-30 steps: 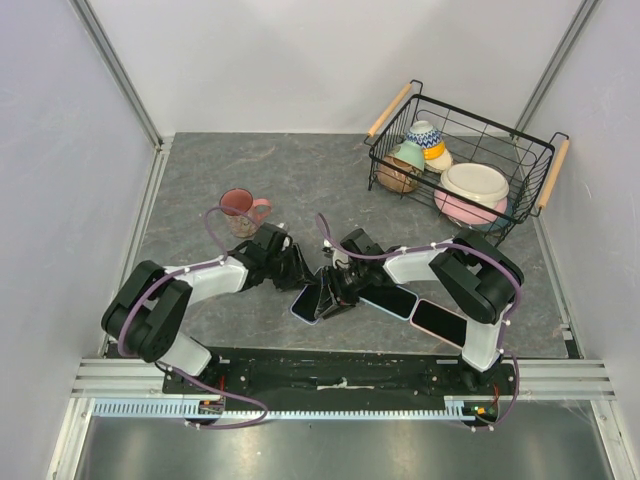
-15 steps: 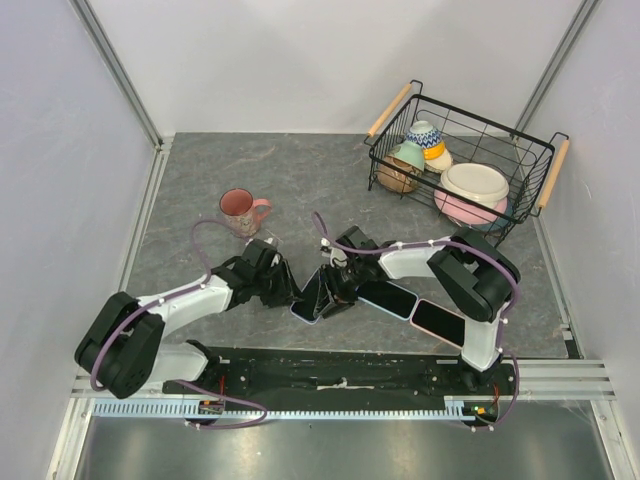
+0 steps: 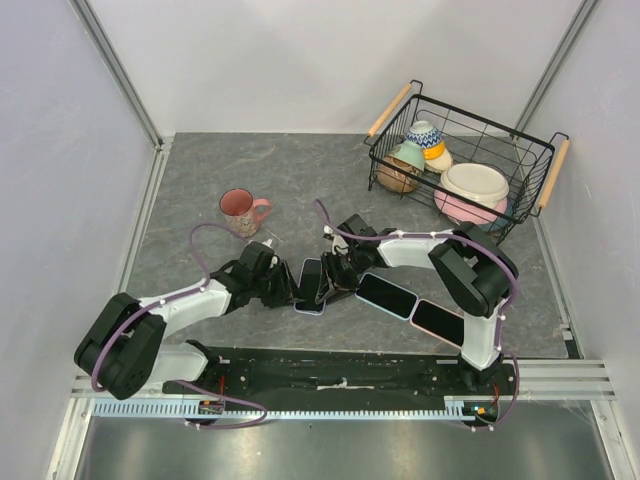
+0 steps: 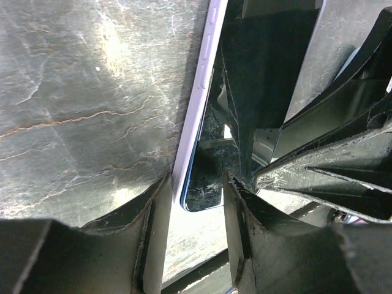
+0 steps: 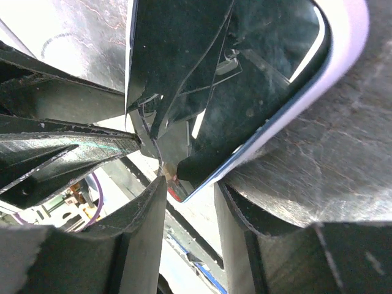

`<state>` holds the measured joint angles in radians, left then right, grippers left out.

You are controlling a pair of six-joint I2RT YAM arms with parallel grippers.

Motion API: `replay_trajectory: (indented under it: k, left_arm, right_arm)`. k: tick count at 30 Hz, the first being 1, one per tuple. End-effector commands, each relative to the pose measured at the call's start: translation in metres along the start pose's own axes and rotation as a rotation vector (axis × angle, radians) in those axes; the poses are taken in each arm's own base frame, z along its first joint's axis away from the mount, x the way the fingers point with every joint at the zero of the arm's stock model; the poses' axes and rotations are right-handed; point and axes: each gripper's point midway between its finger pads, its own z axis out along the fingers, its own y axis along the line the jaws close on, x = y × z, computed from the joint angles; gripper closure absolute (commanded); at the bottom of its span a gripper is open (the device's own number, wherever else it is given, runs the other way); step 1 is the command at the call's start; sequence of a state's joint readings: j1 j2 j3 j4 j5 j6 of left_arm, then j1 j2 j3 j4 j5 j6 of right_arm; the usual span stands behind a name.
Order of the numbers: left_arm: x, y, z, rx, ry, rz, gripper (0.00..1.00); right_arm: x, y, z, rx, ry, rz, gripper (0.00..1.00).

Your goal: Put the phone into the phone case

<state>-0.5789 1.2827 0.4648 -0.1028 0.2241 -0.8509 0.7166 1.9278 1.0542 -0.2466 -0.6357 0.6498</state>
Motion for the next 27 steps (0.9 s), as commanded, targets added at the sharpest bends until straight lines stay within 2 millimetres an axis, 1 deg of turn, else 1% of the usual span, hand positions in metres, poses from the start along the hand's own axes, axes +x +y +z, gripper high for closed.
replay_trajectory:
  k: [1,6,7,9,10,12,13,15,21,25,27]
  left_arm:
    - [0.019,-0.006,0.003,0.072,0.065,-0.027,0.55]
    - [0.024,0.007,0.000,0.017,0.063,-0.041,0.56]
    - [0.024,0.008,-0.001,0.013,0.063,-0.040,0.56]
    - [0.029,0.011,-0.002,0.012,0.075,-0.041,0.57]
    - [0.030,0.012,-0.002,0.010,0.080,-0.042,0.57]
    - [0.034,0.014,-0.002,0.011,0.095,-0.043,0.57]
    - [0.035,0.014,-0.002,0.013,0.097,-0.043,0.57]
    - [0.040,0.017,0.000,0.013,0.114,-0.053,0.57]
    - [0.050,0.023,-0.001,0.004,0.132,-0.077,0.57]
    - [0.053,0.030,-0.002,-0.018,0.130,-0.077,0.60]
    - [0.054,0.031,-0.001,-0.023,0.134,-0.079,0.62]
  right_arm:
    - [-0.029,-0.075,0.011,0.291,-0.173,-0.061,0.54]
    - [-0.013,-0.073,0.013,0.246,-0.132,-0.033,0.53]
    - [-0.007,-0.076,0.013,0.249,-0.123,-0.023,0.53]
    - [0.000,-0.074,0.010,0.236,-0.115,-0.012,0.53]
    - [0.006,-0.077,0.010,0.235,-0.103,-0.002,0.53]
    - [0.012,-0.072,0.008,0.206,-0.098,0.007,0.53]
    - [0.018,-0.074,0.008,0.204,-0.087,0.016,0.53]
    - [0.022,-0.071,0.007,0.182,-0.078,0.026,0.53]
    - [0.036,-0.074,0.006,0.178,-0.047,0.053,0.53]
    - [0.044,-0.079,0.009,0.189,-0.025,0.050,0.55]
    - [0.053,-0.083,0.011,0.201,0.000,0.055,0.57]
